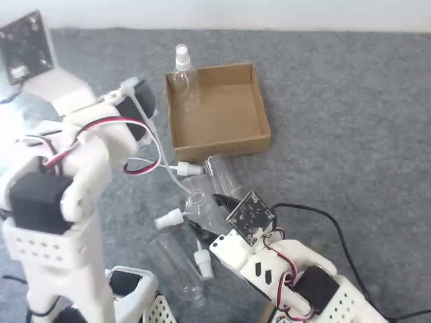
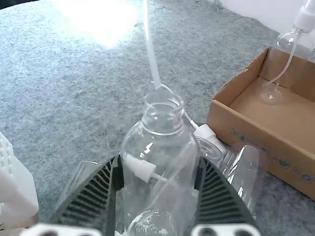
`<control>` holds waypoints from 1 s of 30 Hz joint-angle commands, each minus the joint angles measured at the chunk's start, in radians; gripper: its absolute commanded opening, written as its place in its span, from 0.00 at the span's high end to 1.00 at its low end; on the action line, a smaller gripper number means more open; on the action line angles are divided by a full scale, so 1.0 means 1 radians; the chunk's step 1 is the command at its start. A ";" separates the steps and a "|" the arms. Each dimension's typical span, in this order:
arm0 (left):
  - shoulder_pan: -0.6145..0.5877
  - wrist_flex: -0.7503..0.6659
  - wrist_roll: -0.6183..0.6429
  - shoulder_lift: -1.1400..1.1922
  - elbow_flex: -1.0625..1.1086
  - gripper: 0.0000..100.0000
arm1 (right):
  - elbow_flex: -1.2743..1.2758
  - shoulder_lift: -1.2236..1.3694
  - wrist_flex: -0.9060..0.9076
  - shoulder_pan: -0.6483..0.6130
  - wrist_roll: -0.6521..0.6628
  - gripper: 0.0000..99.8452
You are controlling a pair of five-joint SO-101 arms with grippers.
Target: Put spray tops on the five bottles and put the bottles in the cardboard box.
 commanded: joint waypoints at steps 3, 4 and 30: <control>0.032 -0.034 0.008 -0.018 0.001 0.99 | -0.003 -0.013 -0.007 -0.010 0.034 0.95; 0.032 -0.034 0.008 -0.017 0.001 0.99 | -0.003 -0.013 -0.007 -0.010 0.034 0.95; 0.190 -0.166 0.000 -0.018 0.328 0.99 | -0.008 -0.013 -0.007 -0.005 0.035 0.95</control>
